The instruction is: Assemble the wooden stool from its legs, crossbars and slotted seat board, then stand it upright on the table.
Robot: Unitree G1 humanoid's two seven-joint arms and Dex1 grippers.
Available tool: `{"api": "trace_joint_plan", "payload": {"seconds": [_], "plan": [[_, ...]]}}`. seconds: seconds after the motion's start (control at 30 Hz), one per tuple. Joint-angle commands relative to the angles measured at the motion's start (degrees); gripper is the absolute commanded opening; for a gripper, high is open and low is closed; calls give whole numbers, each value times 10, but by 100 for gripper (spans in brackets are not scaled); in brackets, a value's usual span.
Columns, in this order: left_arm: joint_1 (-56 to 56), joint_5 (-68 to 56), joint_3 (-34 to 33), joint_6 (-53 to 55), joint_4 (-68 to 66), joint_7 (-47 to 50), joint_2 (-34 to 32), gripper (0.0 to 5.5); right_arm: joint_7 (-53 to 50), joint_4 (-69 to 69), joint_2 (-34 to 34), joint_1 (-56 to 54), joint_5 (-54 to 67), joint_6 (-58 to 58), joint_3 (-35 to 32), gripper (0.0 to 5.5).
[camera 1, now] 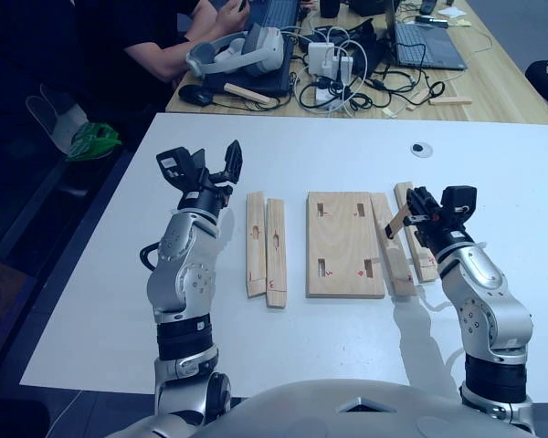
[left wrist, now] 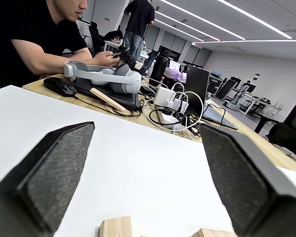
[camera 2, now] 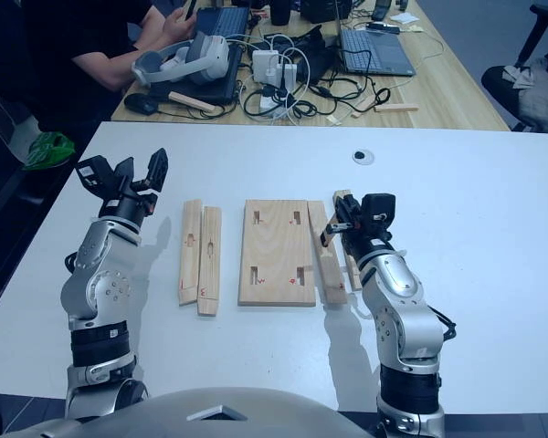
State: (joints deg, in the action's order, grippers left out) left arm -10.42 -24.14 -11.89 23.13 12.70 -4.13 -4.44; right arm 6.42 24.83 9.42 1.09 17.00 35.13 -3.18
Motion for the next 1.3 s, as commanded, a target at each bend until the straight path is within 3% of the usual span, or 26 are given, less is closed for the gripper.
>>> {"api": "trace_joint_plan", "payload": {"seconds": [0.03,0.2,0.43,0.47,0.63,0.8,0.87,0.93,1.13,1.3], "plan": [[-6,6,5,-3,-9,2,2,392,-30,-90,-11,-29,-53,-24,27,39],[-9,8,8,-9,-15,2,5,392,-80,-188,-62,-72,-126,-121,80,39],[-10,9,9,-17,-24,2,5,392,-90,-219,-80,-83,-145,-163,69,39],[-8,9,10,-18,-25,1,4,392,-84,-213,-81,-83,-143,-170,69,77],[-7,13,11,-20,-27,0,5,392,-86,-178,-84,-105,-133,-203,41,155],[-7,16,13,-27,-34,0,10,392,-87,-134,-65,-261,-123,-192,2,159],[-8,17,14,-30,-38,0,12,392,-83,-172,-58,-374,-99,-143,-18,159],[-13,18,17,-35,-43,0,16,392,-81,-240,-61,-415,-77,-84,-34,159],[-16,18,18,-41,-50,-1,16,392,-67,-393,-70,-278,-77,-11,-28,159],[-17,17,19,-40,-52,-2,14,392,-56,-413,-85,-265,-71,-84,-32,159]]}}
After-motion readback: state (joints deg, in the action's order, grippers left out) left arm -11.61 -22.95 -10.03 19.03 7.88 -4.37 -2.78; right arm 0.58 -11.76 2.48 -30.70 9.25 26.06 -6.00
